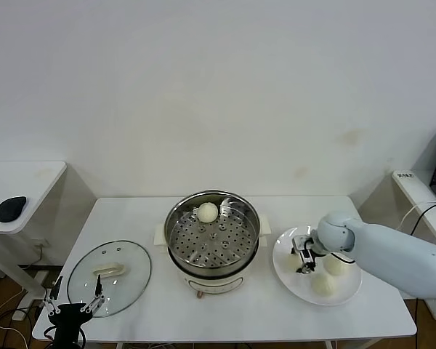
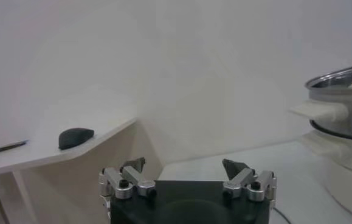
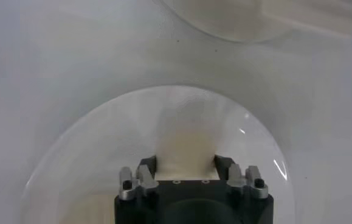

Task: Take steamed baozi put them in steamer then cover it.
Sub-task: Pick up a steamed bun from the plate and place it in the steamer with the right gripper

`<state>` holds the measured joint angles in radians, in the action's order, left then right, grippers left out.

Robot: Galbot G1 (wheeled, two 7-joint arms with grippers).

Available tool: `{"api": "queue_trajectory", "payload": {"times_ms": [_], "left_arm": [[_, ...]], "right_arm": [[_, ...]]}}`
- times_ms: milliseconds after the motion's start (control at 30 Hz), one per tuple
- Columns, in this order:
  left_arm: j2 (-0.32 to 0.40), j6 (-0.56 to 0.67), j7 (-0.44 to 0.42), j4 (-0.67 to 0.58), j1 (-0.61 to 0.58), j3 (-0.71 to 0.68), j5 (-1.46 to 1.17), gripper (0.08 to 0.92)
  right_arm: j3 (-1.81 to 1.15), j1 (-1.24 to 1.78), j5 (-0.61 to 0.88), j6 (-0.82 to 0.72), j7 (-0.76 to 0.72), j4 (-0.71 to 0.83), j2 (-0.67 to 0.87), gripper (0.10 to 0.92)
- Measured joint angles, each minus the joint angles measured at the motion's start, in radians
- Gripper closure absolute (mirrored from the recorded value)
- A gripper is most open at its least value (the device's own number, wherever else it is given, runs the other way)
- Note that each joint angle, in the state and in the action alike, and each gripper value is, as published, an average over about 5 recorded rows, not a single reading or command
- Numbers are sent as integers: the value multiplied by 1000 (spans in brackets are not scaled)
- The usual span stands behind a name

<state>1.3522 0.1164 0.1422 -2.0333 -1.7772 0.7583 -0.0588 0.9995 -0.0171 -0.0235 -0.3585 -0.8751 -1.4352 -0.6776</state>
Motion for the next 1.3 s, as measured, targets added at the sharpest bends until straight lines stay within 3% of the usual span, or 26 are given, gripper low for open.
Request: {"api": "queue_trajectory", "payload": {"times_ms": [633, 933, 1300], "left_arm": [[-21, -11, -1, -5, 21, -10, -11, 177], [-31, -11, -2, -4, 24, 1, -24, 177], [-28, -10, -2, -15, 14, 28, -29, 177]], "right_arm": [[166, -438, 213, -74, -55, -160, 39, 462], [232, -597, 390, -169, -14, -189, -101, 457], [269, -574, 531, -278, 68, -122, -363, 457]]}}
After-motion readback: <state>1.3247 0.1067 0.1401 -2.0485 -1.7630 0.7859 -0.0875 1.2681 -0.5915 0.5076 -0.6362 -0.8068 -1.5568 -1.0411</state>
